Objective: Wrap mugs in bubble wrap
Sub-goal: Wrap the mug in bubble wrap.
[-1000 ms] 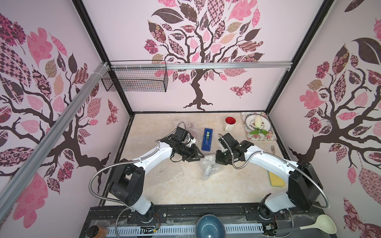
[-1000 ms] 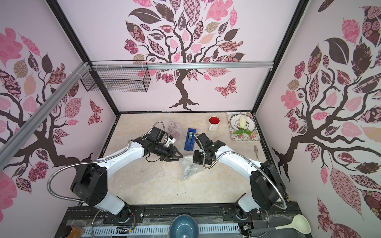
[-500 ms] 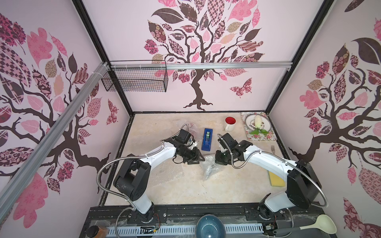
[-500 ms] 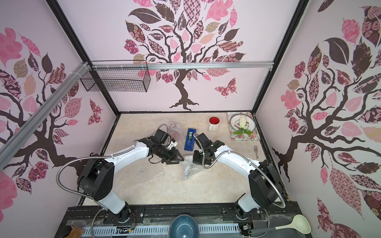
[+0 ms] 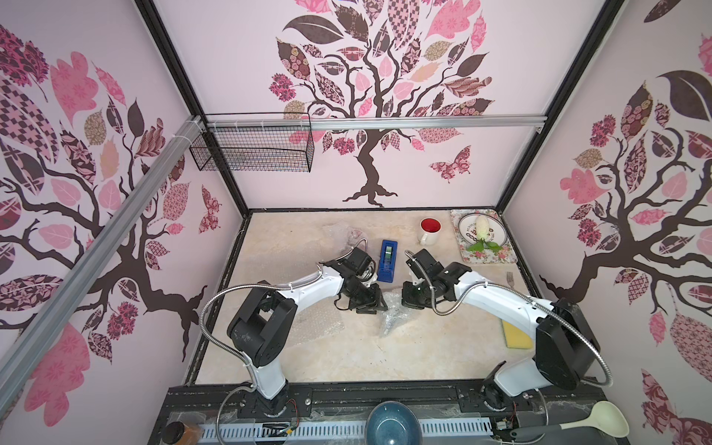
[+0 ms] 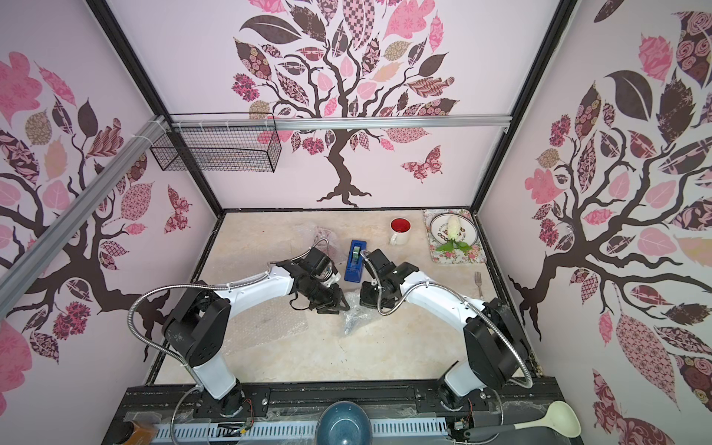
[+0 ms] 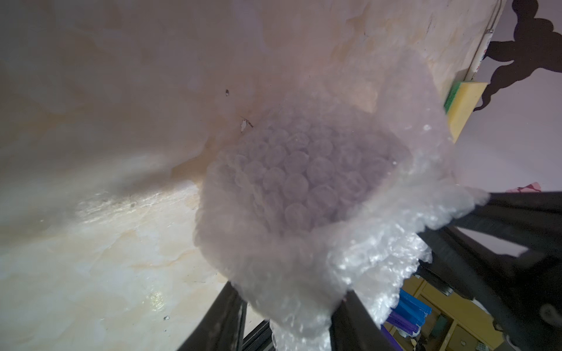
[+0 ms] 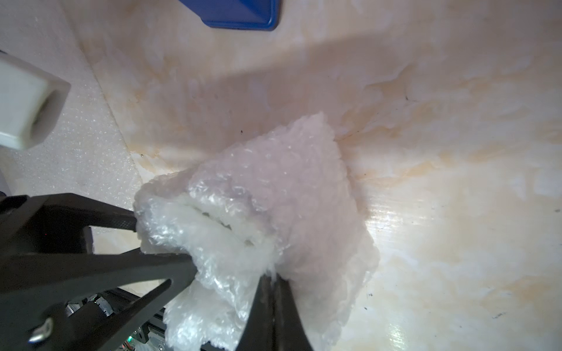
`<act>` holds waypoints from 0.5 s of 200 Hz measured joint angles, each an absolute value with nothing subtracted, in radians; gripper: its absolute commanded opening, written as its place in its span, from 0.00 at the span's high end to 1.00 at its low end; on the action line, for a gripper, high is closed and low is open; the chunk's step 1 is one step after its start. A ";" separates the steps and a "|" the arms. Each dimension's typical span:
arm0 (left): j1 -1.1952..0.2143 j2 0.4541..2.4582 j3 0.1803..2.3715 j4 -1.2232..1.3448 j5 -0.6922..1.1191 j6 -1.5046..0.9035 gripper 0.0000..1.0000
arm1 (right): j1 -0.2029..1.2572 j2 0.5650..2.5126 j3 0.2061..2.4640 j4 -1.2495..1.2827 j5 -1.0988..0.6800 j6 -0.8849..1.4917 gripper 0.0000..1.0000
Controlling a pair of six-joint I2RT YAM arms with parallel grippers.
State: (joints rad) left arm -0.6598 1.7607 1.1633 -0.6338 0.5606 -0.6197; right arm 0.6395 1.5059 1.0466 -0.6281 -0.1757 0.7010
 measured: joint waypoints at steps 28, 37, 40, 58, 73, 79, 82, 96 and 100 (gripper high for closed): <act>-0.680 1.761 1.171 -0.631 0.509 -0.619 0.67 | 0.640 1.506 1.047 -0.628 -0.176 0.700 1.00; -0.685 1.761 1.175 -0.629 0.496 -0.620 0.72 | 0.640 1.506 1.047 -0.628 -0.176 0.699 0.89; -0.688 1.761 1.177 -0.629 0.493 -0.616 0.74 | 0.640 1.506 1.047 -0.628 -0.178 0.699 0.86; -0.702 1.765 1.199 -0.640 0.461 -0.618 0.84 | 0.644 1.504 1.047 -0.625 -0.193 0.701 0.67; -0.714 1.775 1.227 -0.657 0.427 -0.612 0.87 | 0.653 1.501 1.052 -0.632 -0.205 0.698 0.62; -0.719 1.777 1.235 -0.666 0.416 -0.612 0.88 | 0.655 1.501 1.056 -0.633 -0.204 0.701 0.58; -0.721 1.778 1.237 -0.667 0.410 -0.612 0.88 | 0.654 1.501 1.059 -0.634 -0.204 0.699 0.56; -0.731 1.781 1.250 -0.681 0.385 -0.612 0.89 | 0.654 1.501 1.074 -0.643 -0.206 0.702 0.51; -0.734 1.783 1.254 -0.684 0.379 -0.612 0.89 | 0.654 1.501 1.079 -0.646 -0.207 0.700 0.51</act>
State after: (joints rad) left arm -0.7338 1.7832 1.2541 -0.6842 0.3790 -0.6117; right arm 0.6537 1.5005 1.0786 -0.6460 -0.2073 0.7002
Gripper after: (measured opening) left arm 0.158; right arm 0.469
